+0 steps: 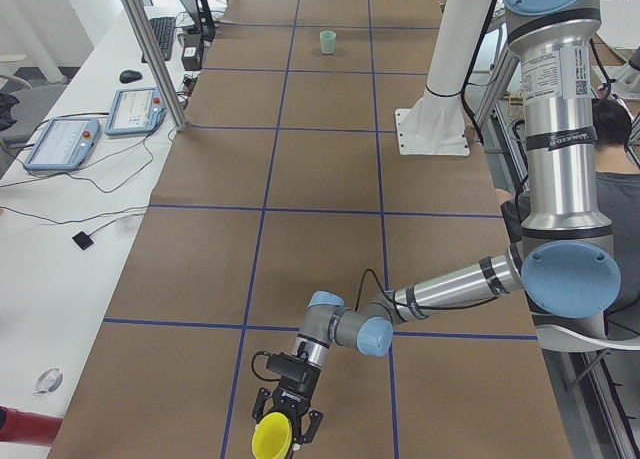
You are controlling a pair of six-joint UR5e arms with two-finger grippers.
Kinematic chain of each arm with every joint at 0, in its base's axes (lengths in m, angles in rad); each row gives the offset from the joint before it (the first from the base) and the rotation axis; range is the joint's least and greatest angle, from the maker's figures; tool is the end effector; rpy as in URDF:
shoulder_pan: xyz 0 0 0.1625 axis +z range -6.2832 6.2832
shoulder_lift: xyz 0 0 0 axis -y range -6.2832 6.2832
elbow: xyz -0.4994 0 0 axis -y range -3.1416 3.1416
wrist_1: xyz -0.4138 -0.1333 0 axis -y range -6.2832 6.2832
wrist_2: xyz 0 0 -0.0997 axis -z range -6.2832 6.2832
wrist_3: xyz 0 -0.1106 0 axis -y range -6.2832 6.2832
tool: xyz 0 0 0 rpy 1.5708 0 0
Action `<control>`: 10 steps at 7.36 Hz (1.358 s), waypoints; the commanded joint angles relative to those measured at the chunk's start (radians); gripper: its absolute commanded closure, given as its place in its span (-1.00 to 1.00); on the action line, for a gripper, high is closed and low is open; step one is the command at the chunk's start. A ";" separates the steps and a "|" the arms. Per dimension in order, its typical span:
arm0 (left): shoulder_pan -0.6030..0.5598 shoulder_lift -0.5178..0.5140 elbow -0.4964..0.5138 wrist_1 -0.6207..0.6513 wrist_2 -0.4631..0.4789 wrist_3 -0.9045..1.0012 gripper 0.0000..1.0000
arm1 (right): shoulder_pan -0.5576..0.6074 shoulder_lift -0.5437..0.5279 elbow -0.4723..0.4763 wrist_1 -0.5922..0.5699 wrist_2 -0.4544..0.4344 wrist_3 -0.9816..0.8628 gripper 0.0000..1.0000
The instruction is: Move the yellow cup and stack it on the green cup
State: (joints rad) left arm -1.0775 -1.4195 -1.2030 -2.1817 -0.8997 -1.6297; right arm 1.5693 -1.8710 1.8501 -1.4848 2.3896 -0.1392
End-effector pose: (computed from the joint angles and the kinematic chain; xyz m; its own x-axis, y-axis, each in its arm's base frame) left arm 0.0073 -0.4403 0.9386 0.4285 -0.8944 -0.1280 0.7433 0.2684 0.6128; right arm 0.0520 -0.3705 0.7171 0.6762 -0.1865 0.7127 0.0962 0.9815 0.1655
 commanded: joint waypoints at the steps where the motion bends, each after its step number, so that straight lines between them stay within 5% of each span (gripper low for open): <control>1: -0.010 -0.010 0.003 -0.152 -0.002 0.184 1.00 | 0.000 0.003 0.000 0.000 -0.001 0.001 -0.99; 4: -0.042 -0.064 -0.004 -0.297 -0.011 0.382 1.00 | 0.000 0.003 -0.003 0.000 -0.001 0.000 -0.99; 10: -0.074 -0.104 -0.062 -0.556 -0.295 0.755 1.00 | 0.000 0.010 -0.003 -0.002 0.000 0.000 -0.99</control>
State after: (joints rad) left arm -1.1471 -1.5195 -1.2370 -2.6916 -1.1163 -0.9553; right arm 1.5693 -1.8612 1.8468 -1.4852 2.3899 -0.1395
